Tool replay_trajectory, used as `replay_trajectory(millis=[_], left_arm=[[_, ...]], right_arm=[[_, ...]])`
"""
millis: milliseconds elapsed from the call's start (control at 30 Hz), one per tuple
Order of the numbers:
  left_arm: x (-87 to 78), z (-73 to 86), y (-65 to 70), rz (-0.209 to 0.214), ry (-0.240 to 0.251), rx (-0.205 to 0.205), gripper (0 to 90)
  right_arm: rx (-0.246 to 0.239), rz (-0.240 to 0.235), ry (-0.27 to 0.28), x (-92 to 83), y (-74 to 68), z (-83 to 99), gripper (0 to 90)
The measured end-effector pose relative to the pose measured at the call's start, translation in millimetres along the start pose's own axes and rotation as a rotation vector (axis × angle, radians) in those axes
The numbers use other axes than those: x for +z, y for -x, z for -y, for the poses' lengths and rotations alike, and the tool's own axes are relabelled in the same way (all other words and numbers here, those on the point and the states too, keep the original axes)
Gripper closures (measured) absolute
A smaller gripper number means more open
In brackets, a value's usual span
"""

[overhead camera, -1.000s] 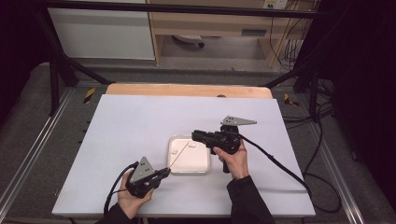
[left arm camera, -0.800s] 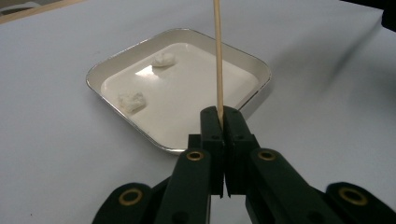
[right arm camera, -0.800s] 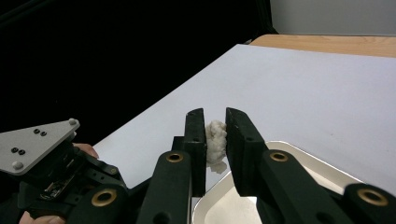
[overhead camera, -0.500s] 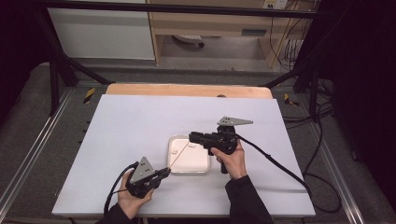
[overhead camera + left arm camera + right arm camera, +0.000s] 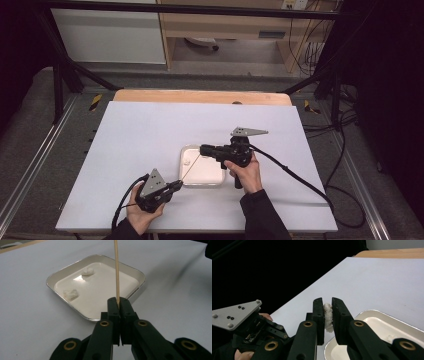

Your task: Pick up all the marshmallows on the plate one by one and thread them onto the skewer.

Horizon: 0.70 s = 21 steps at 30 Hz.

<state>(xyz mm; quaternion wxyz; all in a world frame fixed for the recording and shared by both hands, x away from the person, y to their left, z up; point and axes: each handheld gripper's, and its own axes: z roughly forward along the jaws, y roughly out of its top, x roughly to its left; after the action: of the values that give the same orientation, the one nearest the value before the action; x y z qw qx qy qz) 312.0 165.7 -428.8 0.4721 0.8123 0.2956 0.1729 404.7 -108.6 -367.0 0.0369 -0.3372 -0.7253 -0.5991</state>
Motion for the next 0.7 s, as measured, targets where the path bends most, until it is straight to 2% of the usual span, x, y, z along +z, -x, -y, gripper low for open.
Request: replay_trajectory(millis=[167,333,467,700], left_arm=[[-0.2,1.1,-0.2,-0.002,-0.002,0.006,88.5],[-1.5,0.7,1.3,-0.001,0.016,0.019,88.6],[-0.4,1.1,2.0,-0.005,0.008,0.022,88.6],[0.8,1.5,1.3,0.001,-0.001,0.008,88.7]], right_arm=[[0.005,-0.013,0.003,0.9,-1.5,1.9,82.3],[0.004,-0.014,0.0,0.0,-1.7,1.6,82.3],[0.017,-0.031,0.007,1.2,-1.7,1.9,82.4],[0.026,-0.065,0.005,3.8,-1.6,4.5,82.8]])
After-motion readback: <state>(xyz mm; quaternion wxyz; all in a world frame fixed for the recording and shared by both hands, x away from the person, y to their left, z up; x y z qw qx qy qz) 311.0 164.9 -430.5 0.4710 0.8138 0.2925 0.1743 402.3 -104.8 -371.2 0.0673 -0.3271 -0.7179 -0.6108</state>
